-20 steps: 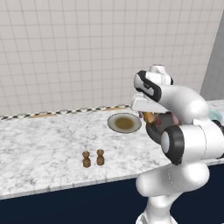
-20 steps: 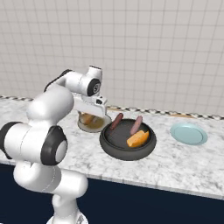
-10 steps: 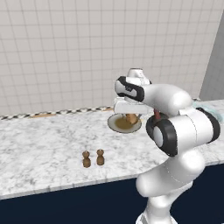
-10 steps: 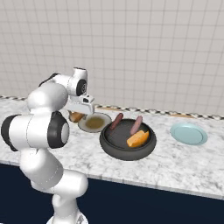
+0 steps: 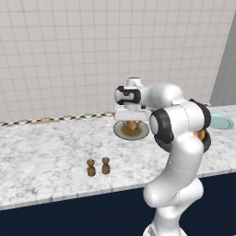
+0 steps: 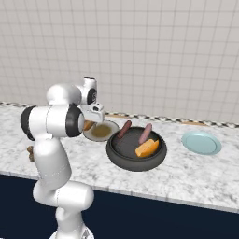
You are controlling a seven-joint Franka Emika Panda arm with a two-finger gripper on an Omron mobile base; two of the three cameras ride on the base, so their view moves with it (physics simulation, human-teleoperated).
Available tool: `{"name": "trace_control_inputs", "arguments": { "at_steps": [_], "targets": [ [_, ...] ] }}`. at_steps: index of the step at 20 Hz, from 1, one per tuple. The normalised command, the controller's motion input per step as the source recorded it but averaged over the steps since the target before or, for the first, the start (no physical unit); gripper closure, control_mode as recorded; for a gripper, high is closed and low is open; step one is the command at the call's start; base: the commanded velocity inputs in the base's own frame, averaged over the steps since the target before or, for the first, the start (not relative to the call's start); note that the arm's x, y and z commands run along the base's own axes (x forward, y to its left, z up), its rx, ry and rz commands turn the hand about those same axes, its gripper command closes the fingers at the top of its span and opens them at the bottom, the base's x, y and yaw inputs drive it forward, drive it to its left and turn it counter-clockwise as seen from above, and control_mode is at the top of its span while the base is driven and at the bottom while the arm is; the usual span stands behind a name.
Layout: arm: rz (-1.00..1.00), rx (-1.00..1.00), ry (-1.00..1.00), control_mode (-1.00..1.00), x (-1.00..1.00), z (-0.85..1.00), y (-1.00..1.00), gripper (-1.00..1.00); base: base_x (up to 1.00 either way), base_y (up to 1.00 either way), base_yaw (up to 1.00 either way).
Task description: Place one bun and one sausage from the bowl on each plate.
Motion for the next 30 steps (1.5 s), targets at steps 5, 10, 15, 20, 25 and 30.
{"name": "trace_control_inputs", "arguments": {
  "at_steps": [5,10,15,20,25,30],
  "targets": [
    [0.03,0.00,0.00,-1.00,0.59,-0.21,0.00,1.00,0.00,0.00,0.00],
    [0.00,0.00,0.06,-1.00,0.00,-0.54,0.00,1.00,0.00,0.00,0.00],
    [0.00,0.00,0.00,-1.00,0.14,-0.35,0.00,1.00,0.00,0.00,0.00],
    [0.00,0.00,0.00,-1.00,0.20,-0.27,0.00,1.00,0.00,0.00,0.00],
    [0.00,0.00,-0.02,-1.00,0.22,-0.13,0.00,1.00,0.00,0.00,0.00],
    [0.00,0.00,0.00,-1.00,0.00,0.00,0.00,-1.00,0.00,0.00,0.00]
  ]
}}
